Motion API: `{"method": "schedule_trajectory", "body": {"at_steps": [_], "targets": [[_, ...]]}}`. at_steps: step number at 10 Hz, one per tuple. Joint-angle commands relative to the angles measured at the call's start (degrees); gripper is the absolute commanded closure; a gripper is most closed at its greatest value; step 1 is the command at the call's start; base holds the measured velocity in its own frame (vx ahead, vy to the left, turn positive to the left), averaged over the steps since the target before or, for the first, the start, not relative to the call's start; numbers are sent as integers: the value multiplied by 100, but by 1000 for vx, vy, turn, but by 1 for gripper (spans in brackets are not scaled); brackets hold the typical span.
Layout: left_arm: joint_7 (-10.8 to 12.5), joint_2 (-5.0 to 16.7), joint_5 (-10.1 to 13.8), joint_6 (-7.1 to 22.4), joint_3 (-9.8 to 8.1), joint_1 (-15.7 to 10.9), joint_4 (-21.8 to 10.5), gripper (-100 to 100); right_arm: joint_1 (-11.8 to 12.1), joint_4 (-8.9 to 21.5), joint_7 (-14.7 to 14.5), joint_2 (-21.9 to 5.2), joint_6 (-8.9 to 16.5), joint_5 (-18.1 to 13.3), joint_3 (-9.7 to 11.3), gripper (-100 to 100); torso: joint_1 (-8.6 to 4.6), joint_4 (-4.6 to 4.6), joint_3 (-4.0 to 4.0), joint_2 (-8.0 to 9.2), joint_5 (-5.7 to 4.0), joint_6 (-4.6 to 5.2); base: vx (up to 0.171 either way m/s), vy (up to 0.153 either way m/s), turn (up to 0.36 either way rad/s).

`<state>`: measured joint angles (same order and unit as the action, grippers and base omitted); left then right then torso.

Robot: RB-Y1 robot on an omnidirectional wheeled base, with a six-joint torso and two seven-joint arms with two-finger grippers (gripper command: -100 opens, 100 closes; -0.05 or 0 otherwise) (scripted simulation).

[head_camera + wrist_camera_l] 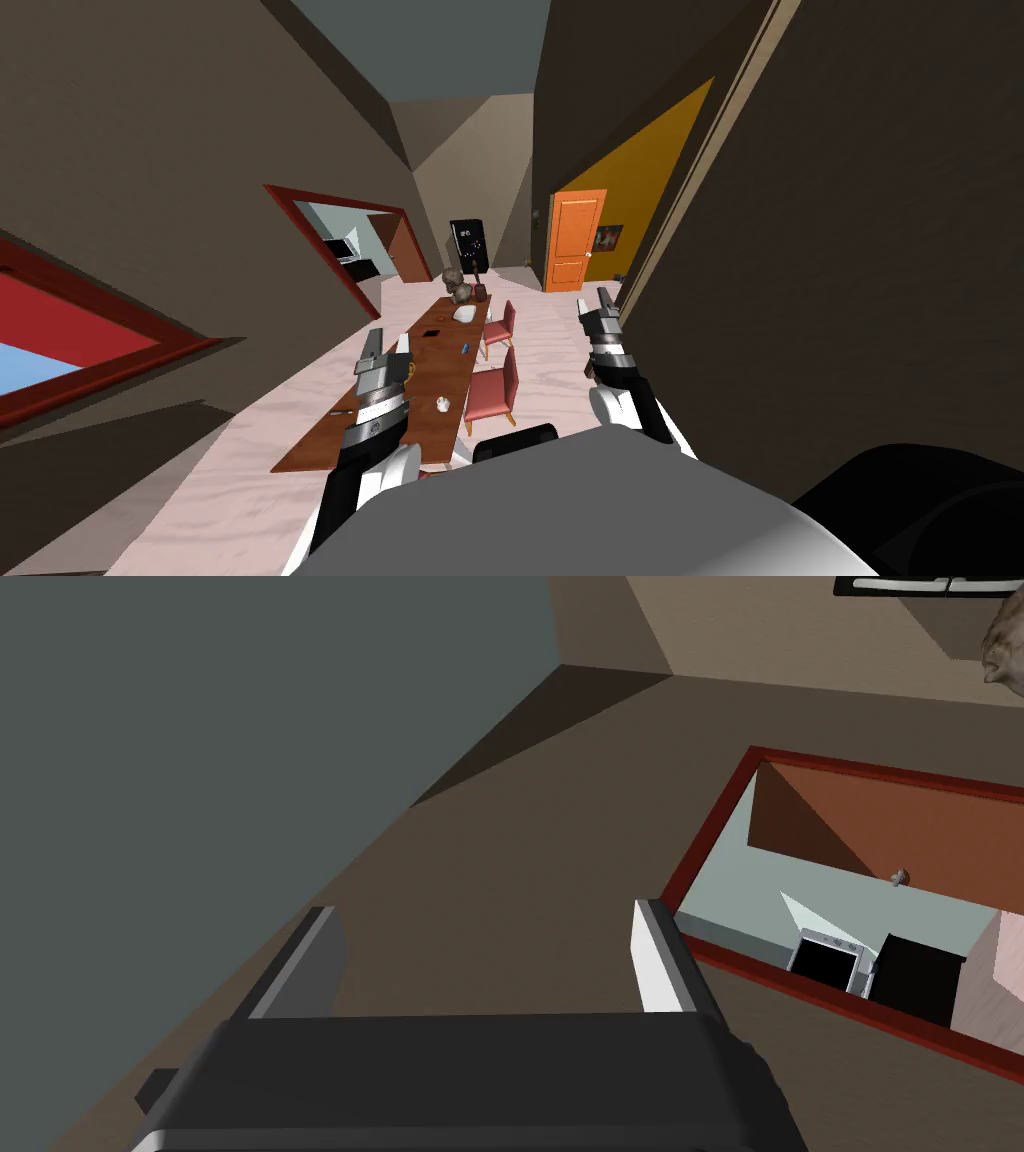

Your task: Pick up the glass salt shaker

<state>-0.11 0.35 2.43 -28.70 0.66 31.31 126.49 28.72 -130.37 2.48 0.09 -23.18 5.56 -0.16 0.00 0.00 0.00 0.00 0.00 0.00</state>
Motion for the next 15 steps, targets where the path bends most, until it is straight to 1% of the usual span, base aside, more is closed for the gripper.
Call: {"method": "schedule_trajectory", "body": {"at_steps": [1,4,5,6,10,11,12,13,14,15], "targets": [[18,170,7,39,-28,20,-58,-100,0,0,0,0,0,0,0,0,0,0,0,0,0,0,-6,-9,-84],[88,493,34,192,-139,99,-286,-100,-1,0,0,0,0,0,1,0,-8,1,4,8,-2,2,-20,-24,-148],[156,646,59,352,-250,179,-519,-100,-1,0,0,0,0,0,1,0,-8,2,5,9,-2,2,-50,-47,-421],[195,705,72,446,-316,225,-656,-100,-2,0,0,0,0,0,1,0,-14,3,9,17,-3,6,-64,-56,-310],[362,869,121,908,-618,434,-1267,-100,-1,0,0,0,0,0,1,0,-14,4,11,19,-4,3,-45,-51,-328],[402,896,128,1041,-699,486,-1506,-100,-1,0,0,0,0,0,0,0,-11,4,12,20,-2,0,-38,-42,-424],[402,896,128,1041,-699,486,-1506,-100,-1,0,0,0,0,0,1,0,-9,5,12,21,-3,2,-23,-19,-104],[440,918,134,1179,-781,537,-1705,-100,0,0,0,0,0,0,-1,0,-3,4,10,16,-2,-3,-20,-27,-223],[475,933,136,1322,-862,585,-1888,-100,-1,0,0,0,0,0,0,0,-4,3,8,14,-1,1,-28,-39,-476],[475,933,136,1322,-862,585,-1912,-100,-1,0,0,0,0,0,0,0,-8,4,9,16,-2,3,-23,-18,-109]]}}
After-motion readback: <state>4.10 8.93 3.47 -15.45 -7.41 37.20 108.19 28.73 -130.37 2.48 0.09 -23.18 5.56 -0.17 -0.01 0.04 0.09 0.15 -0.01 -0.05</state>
